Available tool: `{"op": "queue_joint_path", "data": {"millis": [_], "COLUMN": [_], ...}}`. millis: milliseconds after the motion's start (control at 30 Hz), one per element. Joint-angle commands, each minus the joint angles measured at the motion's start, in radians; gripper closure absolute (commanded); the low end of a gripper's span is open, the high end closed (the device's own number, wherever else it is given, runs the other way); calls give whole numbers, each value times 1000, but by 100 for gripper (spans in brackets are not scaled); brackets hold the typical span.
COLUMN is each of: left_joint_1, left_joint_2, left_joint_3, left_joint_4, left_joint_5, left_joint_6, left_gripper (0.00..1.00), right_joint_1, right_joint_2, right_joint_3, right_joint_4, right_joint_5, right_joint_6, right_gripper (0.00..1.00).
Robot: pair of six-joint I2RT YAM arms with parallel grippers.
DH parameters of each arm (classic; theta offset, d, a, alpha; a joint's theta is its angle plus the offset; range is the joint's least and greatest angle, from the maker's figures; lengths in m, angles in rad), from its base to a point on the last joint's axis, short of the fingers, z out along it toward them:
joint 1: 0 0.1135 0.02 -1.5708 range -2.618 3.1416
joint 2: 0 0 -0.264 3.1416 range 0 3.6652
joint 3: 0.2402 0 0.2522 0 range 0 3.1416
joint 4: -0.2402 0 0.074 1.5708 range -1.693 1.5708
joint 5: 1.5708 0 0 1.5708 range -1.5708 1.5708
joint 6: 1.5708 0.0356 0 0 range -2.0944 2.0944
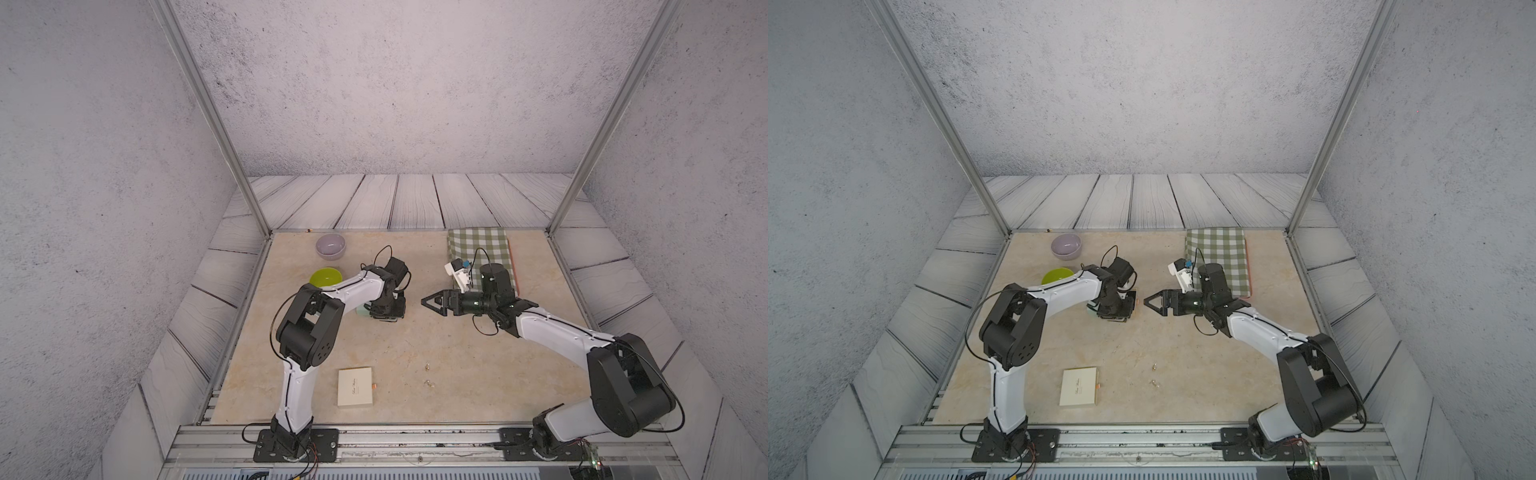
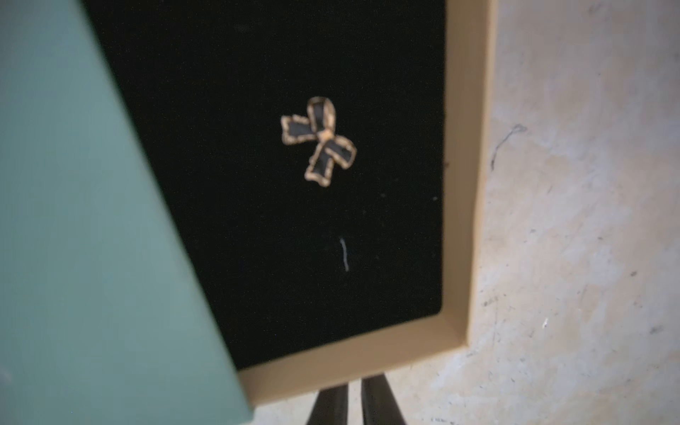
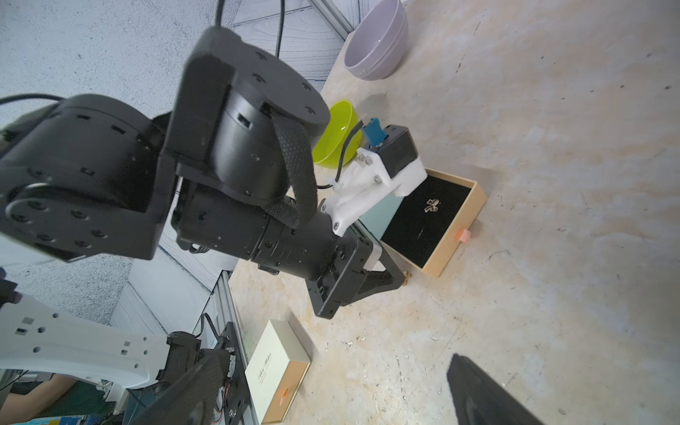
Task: Place the earrings into the drawer-style jewelry box
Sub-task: Pick up the earring from the center of the board.
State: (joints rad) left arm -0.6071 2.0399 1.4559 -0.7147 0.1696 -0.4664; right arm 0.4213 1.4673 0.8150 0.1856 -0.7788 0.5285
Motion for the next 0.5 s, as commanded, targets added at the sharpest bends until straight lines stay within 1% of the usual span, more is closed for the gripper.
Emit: {"op": "queue_joint_path", "data": {"millis": [0,233,367,467], "left_joint_1": [-4,-5,-5,-5], "left_joint_2": [11,14,15,20], "left_joint_3": [15,20,28,36], "left_joint_4": [-11,-5,-5,-6], "left_joint_5": [-1,-10,-16,-18], "left_joint_6": [11,9,9,8], "left_gripper": [90,91,84,83], "right_joint_1": [-4,-4,-3,-3], "right_joint_2": [13,17,18,20], "right_joint_3": [-9,-10,-11,-11], "right_joint_4": [20,26,31,32], "right_joint_5": [-19,-25,-29,-28], "right_joint_6": [8,14,17,17], "right_gripper": [1,1,1,1]}}
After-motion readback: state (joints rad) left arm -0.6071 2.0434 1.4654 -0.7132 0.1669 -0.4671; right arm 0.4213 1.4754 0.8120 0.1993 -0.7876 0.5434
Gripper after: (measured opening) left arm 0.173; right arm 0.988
